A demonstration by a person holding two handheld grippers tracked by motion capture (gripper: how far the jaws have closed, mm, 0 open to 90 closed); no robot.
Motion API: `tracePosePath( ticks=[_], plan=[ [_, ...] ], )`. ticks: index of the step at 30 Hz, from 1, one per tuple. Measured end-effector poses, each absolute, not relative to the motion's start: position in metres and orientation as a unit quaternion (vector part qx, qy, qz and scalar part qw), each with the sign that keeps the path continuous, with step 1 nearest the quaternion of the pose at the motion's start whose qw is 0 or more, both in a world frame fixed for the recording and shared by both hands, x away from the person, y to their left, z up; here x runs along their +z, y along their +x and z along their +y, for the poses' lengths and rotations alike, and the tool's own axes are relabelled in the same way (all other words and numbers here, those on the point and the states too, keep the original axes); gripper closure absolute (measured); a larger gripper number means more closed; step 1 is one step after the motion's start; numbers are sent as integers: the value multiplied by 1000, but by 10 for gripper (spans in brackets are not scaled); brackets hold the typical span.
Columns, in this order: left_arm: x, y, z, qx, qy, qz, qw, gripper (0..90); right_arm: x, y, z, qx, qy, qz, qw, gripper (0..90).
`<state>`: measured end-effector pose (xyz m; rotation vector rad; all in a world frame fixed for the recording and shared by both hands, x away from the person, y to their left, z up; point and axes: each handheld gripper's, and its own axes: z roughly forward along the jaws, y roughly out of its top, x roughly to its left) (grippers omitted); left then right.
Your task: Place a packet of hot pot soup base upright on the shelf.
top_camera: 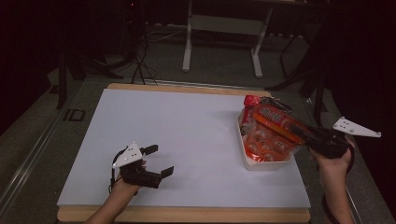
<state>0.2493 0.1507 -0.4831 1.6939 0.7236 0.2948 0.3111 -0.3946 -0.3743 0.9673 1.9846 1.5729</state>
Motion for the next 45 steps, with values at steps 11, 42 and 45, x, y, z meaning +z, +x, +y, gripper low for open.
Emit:
tracePosePath(
  ticks=[11, 42, 45],
  plan=[
    [-488, 248, 150, 132, 735, 305, 591, 14, -331, 306, -354, 575, 329, 711, 237, 312],
    [-491, 248, 155, 132, 734, 310, 589, 14, -413, 297, -262, 571, 271, 766, 115, 136],
    [-492, 247, 154, 133, 735, 309, 589, 14, -422, 297, -259, 560, 275, 774, 107, 136]
  ],
)
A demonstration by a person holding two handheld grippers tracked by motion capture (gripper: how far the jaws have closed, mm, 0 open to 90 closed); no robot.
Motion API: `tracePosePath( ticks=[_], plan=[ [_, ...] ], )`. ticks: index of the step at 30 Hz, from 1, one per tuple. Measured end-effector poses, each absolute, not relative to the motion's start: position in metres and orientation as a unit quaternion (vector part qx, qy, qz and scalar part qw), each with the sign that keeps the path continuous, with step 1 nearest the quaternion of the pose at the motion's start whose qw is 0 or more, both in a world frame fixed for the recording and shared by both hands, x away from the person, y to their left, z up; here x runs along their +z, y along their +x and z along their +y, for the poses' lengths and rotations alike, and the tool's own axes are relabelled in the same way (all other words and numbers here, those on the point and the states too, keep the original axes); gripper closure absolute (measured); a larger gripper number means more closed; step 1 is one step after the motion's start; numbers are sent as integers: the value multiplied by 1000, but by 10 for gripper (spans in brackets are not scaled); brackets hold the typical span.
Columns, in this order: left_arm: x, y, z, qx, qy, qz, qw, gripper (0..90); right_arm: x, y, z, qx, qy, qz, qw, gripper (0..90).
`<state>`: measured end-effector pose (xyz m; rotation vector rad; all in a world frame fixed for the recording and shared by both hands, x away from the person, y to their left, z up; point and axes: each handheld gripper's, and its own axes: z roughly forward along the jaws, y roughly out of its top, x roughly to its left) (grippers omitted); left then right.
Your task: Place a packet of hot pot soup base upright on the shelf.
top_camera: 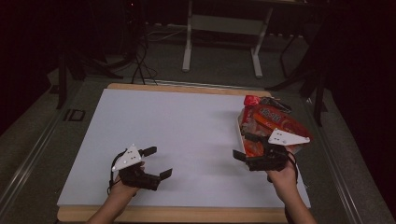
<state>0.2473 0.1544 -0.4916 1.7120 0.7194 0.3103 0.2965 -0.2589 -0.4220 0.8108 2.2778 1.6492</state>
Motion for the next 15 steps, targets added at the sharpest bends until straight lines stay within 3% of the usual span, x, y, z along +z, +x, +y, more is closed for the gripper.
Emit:
tracePosePath(
  ticks=[8, 15],
  plan=[
    [-493, 247, 154, 131, 735, 308, 590, 14, -447, 292, -256, 556, 275, 779, 86, 136],
    [-493, 247, 156, 134, 733, 310, 590, 14, -461, 286, -261, 542, 278, 787, 95, 137]
  ],
)
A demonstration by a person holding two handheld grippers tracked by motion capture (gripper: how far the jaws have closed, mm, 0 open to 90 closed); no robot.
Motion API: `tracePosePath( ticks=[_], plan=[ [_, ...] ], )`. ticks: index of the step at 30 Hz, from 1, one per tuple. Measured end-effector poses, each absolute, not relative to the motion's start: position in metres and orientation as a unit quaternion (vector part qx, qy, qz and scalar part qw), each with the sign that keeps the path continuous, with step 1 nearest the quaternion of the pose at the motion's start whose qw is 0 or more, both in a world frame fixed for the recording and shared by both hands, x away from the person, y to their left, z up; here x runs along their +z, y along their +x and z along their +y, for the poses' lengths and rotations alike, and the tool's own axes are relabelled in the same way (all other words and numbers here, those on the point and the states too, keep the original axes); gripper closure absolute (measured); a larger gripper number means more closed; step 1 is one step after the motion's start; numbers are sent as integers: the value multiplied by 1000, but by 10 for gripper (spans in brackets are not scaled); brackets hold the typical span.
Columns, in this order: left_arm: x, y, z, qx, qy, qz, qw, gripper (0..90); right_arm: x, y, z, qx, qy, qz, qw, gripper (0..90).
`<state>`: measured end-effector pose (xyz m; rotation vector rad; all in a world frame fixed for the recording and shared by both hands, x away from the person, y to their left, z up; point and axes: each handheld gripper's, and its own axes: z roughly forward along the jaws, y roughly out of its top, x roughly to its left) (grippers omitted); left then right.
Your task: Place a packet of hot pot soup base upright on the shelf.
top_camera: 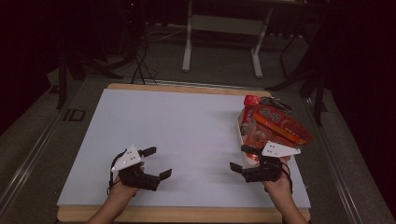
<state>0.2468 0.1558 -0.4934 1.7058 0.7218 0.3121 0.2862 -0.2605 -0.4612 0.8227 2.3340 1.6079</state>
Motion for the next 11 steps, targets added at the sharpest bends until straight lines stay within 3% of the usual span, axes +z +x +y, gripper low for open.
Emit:
tracePosePath(
  ticks=[11],
  plan=[
    [-497, 248, 159, 136, 731, 316, 589, 14, -475, 279, -268, 527, 277, 797, 97, 140]
  ],
)
